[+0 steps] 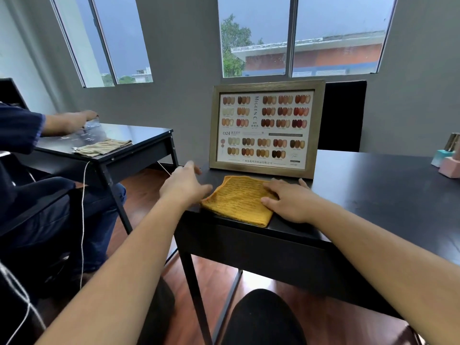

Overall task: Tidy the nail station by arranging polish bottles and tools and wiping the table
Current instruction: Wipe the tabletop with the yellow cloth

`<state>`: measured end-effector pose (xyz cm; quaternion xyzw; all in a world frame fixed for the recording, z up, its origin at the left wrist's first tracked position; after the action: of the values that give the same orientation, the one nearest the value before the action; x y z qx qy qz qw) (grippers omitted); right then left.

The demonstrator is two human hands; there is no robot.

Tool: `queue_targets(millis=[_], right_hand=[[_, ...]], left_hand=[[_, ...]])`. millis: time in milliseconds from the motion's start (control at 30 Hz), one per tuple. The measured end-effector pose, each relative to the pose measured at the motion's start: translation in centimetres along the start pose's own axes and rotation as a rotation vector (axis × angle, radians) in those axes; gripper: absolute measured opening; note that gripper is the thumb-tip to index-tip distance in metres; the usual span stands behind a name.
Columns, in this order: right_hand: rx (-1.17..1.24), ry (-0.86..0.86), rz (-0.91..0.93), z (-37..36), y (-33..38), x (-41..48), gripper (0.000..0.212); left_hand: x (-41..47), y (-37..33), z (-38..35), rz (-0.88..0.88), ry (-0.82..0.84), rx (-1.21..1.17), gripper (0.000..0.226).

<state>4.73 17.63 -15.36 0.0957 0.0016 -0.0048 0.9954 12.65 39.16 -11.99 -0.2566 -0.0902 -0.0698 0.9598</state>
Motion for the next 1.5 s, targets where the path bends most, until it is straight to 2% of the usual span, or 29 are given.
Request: queue_targets(millis=[67, 100, 167, 233, 300, 433, 867, 933, 1000, 1033, 1100, 1167, 1300, 1500], right_hand=[[0.026, -0.059, -0.013, 0.4, -0.1, 0.0, 0.061], [0.012, -0.057, -0.011, 0.3, 0.1, 0.0, 0.063], [-0.065, 0.017, 0.001, -1.0, 0.5, -0.2, 0.069], [-0.135, 0.079, 0.003, -2.0, 0.6, -0.2, 0.071], [-0.174, 0.112, 0.006, -2.2, 0.5, 0.0, 0.071], [-0.207, 0.179, 0.017, -2.1, 1.3, 0.8, 0.069], [-0.208, 0.179, 0.066, -3.0, 7.0, 5.7, 0.069], [-0.183, 0.181, 0.077, -3.1, 7.0, 6.0, 0.069], [-0.074, 0.159, 0.084, -2.7, 6.7, 5.9, 0.069], [0.008, 0.107, 0.076, -1.9, 6.3, 5.9, 0.068], [0.135, -0.039, 0.042, 0.1, 5.5, 6.1, 0.065], [0.136, -0.083, 0.027, 1.0, 5.7, 6.2, 0.068], [-0.076, 0.066, 0.029, -1.9, 7.2, 5.9, 0.082], [-0.205, 0.09, -0.009, -3.1, 6.8, 5.7, 0.087]], left_hand=[[-0.7, -3.6, -0.1, -0.195, -0.16, 0.076, 0.042], [-1.3, -5.6, -1.5, -0.308, -0.13, 0.09, 0.044], [-2.3, -7.9, -5.7, -0.434, 0.099, 0.165, 0.053], [-2.3, -7.4, -8.6, -0.401, 0.3, 0.247, 0.061], [-1.6, -6.3, -9.3, -0.357, 0.352, 0.252, 0.063], [-1.0, -5.2, -9.4, -0.345, 0.331, 0.242, 0.064], [3.6, 1.1, -7.1, -0.269, 0.295, 0.294, 0.063], [3.5, 1.1, -6.7, -0.261, 0.319, 0.206, 0.062], [3.6, 1.3, -5.2, -0.189, 0.275, -0.096, 0.056], [3.8, 1.6, -3.9, -0.167, 0.192, -0.255, 0.051], [4.0, 1.3, -1.5, -0.21, -0.004, -0.327, 0.044], [4.2, 0.1, -1.6, -0.276, 0.004, -0.222, 0.045], [4.1, -0.2, -6.4, -0.305, 0.318, 0.166, 0.061], [4.6, 0.7, -7.6, -0.331, 0.353, 0.294, 0.065]])
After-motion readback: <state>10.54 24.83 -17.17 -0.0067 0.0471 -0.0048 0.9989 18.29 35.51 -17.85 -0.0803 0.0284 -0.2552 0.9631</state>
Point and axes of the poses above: each hand's wrist, its own x-axis towards the middle knuckle, its own z-axis out of the back of the hand, y = z × x, the point moved 8 cm from there along x, towards the middle knuckle, and after that the axes turned 2 degrees about -x, right-handed, at the moved point
